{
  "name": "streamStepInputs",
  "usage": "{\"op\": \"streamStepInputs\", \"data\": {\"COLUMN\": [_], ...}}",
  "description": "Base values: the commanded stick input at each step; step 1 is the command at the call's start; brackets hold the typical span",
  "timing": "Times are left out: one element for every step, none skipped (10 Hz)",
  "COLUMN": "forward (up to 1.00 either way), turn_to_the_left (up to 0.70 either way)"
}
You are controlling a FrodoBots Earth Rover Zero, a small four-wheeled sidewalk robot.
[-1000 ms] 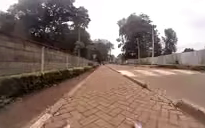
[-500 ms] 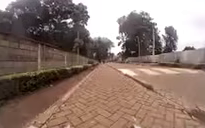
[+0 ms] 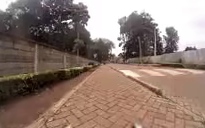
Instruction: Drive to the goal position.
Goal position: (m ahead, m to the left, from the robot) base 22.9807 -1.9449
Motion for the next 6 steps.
{"op": "streamStepInputs", "data": {"forward": [0.70,0.70,0.70,0.70,0.70,0.70], "turn_to_the_left": [0.00,0.00,0.00,0.00,0.00,0.00]}}
